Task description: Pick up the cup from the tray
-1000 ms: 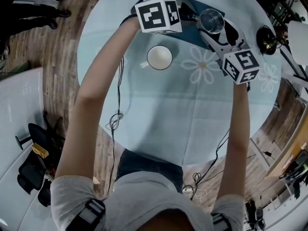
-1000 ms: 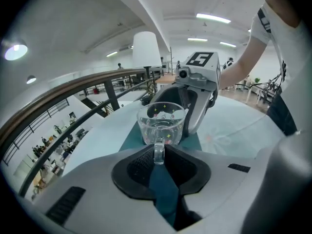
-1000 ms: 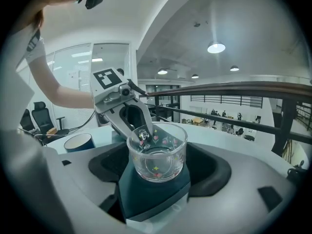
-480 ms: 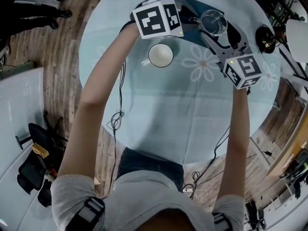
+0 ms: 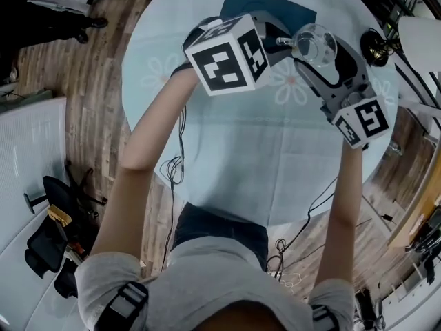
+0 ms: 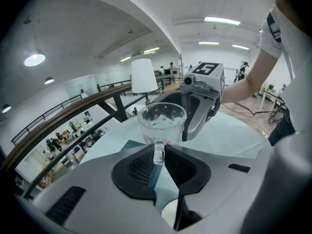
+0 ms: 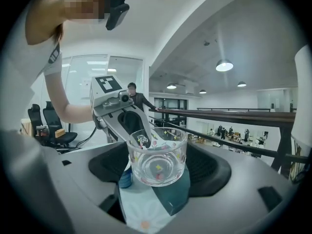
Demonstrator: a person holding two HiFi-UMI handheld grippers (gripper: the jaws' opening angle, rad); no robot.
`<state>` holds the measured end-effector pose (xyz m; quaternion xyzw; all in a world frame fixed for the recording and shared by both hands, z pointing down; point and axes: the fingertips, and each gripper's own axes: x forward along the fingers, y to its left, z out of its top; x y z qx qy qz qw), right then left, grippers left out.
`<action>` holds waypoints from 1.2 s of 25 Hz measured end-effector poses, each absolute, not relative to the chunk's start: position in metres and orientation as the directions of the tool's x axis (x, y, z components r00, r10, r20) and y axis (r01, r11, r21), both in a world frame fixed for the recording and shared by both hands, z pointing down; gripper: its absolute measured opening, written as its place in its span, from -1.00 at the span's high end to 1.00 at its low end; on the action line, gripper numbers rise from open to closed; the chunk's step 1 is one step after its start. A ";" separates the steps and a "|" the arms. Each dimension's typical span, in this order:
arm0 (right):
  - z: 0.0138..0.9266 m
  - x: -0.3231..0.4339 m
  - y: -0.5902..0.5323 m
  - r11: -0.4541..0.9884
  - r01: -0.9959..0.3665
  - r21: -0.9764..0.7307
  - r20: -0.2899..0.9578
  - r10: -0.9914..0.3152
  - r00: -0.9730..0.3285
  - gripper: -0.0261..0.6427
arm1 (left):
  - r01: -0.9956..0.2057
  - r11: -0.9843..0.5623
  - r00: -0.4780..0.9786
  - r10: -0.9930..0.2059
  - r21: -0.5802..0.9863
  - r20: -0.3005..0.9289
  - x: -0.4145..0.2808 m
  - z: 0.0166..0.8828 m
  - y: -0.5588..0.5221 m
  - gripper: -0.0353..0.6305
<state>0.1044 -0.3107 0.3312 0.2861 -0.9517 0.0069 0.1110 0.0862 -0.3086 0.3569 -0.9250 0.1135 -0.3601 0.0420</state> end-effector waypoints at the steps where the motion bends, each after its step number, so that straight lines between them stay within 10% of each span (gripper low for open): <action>1: 0.331 0.104 -0.302 0.844 -0.535 0.044 0.214 -0.531 -0.820 -0.03 | -0.201 -0.967 0.710 -0.254 -0.157 0.656 0.086 0.356 -0.300 0.69; 30: 0.470 0.099 -0.245 0.926 -0.367 -0.085 0.401 -0.306 -0.863 -0.03 | -0.754 -0.657 0.487 -0.550 0.008 0.678 0.080 0.487 -0.220 0.71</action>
